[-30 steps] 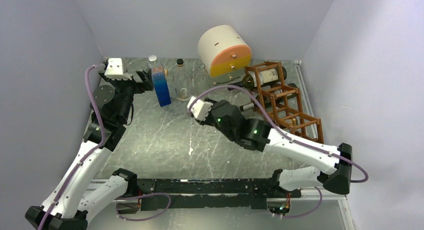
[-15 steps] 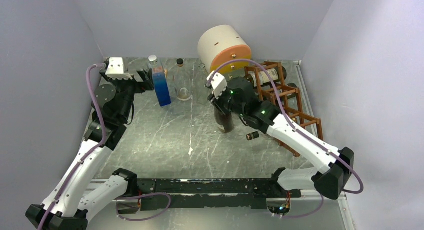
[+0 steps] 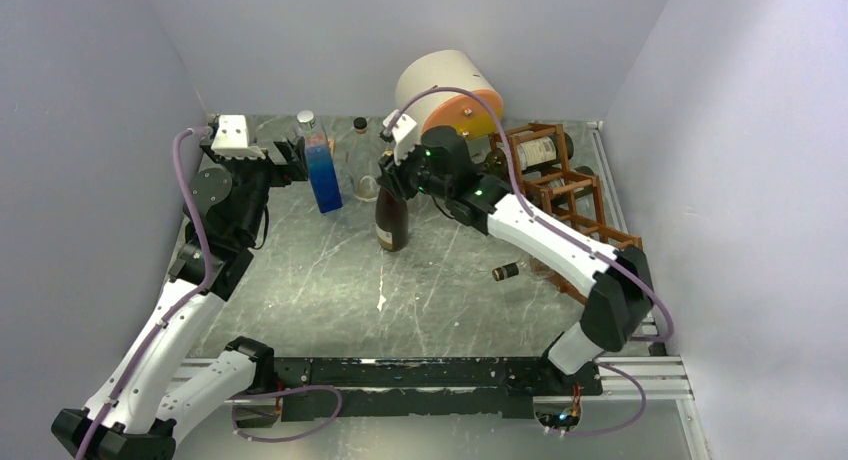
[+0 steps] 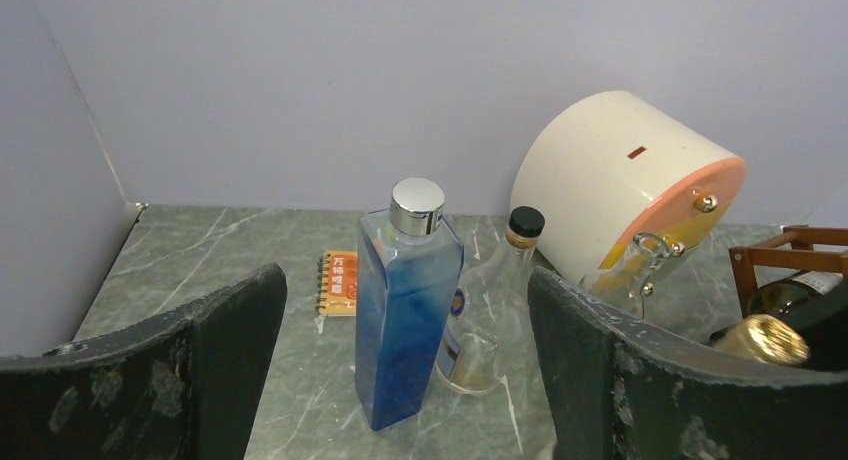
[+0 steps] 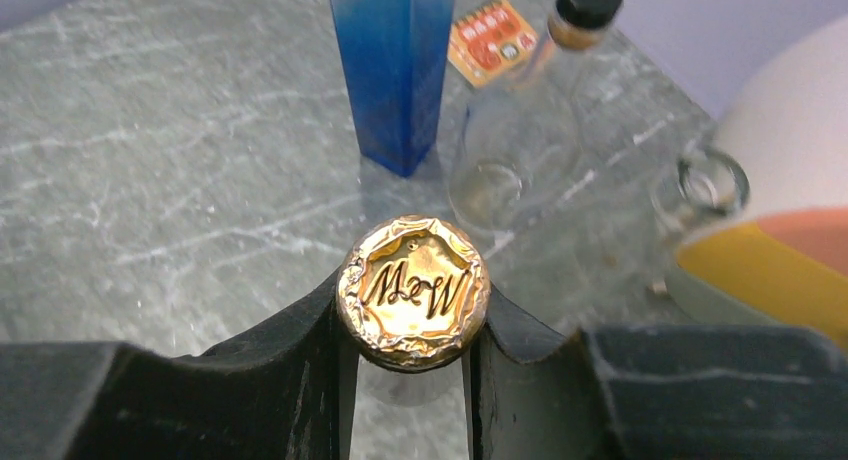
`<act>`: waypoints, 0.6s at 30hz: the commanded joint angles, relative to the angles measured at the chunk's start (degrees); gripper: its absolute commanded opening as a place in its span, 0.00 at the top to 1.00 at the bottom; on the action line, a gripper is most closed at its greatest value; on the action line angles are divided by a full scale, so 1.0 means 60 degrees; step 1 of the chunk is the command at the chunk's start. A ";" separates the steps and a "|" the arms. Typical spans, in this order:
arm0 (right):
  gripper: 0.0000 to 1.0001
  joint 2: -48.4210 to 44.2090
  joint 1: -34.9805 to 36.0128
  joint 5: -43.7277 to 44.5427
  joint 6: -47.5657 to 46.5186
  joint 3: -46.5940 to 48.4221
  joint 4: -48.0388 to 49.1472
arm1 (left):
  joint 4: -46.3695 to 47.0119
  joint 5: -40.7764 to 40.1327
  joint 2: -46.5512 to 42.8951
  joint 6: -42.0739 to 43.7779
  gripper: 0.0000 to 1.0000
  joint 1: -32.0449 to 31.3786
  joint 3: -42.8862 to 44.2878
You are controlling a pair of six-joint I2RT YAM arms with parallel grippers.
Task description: Take the wine bottle off the wine rack
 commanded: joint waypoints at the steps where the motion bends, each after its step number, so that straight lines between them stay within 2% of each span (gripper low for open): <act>1: 1.00 0.0236 0.0040 -0.0467 0.0079 0.1357 0.3488 | 0.0080 0.0006 -0.0044 -0.0088 0.06 -0.0038 0.0221; 10: 1.00 0.1926 0.0122 -0.0481 -0.0294 0.2971 0.3464 | 0.0081 -0.0038 -0.0018 -0.0077 0.06 -0.0039 0.0218; 18: 1.00 0.2463 0.0407 -0.0560 -0.0581 0.3447 0.3197 | 0.0088 -0.0047 -0.0014 -0.0058 0.06 -0.0028 0.0221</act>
